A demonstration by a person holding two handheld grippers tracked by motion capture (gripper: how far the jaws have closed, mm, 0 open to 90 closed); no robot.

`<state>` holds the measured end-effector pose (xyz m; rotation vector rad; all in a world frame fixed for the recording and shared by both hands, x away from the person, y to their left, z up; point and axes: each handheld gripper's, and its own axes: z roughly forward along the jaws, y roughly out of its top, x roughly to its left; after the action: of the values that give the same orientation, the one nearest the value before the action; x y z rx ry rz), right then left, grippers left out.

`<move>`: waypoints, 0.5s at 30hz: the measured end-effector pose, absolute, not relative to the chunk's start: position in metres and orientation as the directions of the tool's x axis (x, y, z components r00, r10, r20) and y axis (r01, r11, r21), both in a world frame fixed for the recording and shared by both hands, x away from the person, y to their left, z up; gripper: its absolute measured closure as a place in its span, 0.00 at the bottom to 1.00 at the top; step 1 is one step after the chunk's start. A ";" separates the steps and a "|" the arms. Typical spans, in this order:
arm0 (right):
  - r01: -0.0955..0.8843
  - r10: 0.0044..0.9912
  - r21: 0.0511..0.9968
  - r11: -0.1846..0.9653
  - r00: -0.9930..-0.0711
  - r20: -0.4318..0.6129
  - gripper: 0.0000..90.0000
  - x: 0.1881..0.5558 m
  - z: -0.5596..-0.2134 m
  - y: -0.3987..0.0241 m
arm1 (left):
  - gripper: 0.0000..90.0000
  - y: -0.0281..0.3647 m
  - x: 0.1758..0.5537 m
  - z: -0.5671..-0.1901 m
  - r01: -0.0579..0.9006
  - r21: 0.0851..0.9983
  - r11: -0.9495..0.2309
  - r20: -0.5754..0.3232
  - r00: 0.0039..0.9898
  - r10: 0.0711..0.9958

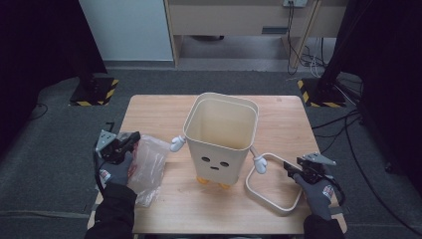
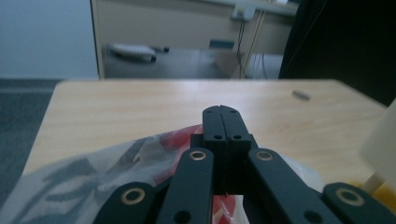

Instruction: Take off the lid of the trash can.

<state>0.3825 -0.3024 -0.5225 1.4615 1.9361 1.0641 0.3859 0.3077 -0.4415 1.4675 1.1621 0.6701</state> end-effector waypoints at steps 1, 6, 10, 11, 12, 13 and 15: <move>0.566 0.948 0.815 0.126 -0.309 0.069 0.42 0.383 -0.522 -0.302 | 1.00 0.308 0.384 -0.435 0.277 0.957 0.083 -0.186 0.368 0.911; 0.566 0.948 0.815 0.125 -0.309 0.069 0.43 0.383 -0.522 -0.302 | 1.00 0.307 0.371 -0.407 0.184 0.974 0.134 -0.198 0.400 0.895; 0.567 0.949 0.814 0.127 -0.309 0.067 0.43 0.383 -0.522 -0.303 | 1.00 0.305 0.362 -0.388 0.118 0.978 0.175 -0.209 0.422 0.882; 0.567 0.949 0.814 0.127 -0.309 0.067 0.43 0.383 -0.522 -0.303 | 1.00 0.305 0.362 -0.388 0.118 0.978 0.175 -0.209 0.422 0.882; 0.568 0.949 0.814 0.126 -0.308 0.067 0.43 0.383 -0.522 -0.303 | 1.00 0.304 0.358 -0.381 0.095 0.976 0.195 -0.216 0.433 0.875; 0.567 0.949 0.814 0.127 -0.308 0.066 0.43 0.383 -0.522 -0.303 | 1.00 0.304 0.356 -0.376 0.080 0.976 0.203 -0.217 0.438 0.873; 0.567 0.950 0.815 0.124 -0.306 0.069 0.42 0.383 -0.522 -0.303 | 1.00 0.304 0.354 -0.372 0.068 0.974 0.215 -0.223 0.443 0.868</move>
<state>0.3830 -0.3030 -0.5220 1.4608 1.9322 1.0623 0.3543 0.3036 -0.3717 1.2397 0.9744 0.6979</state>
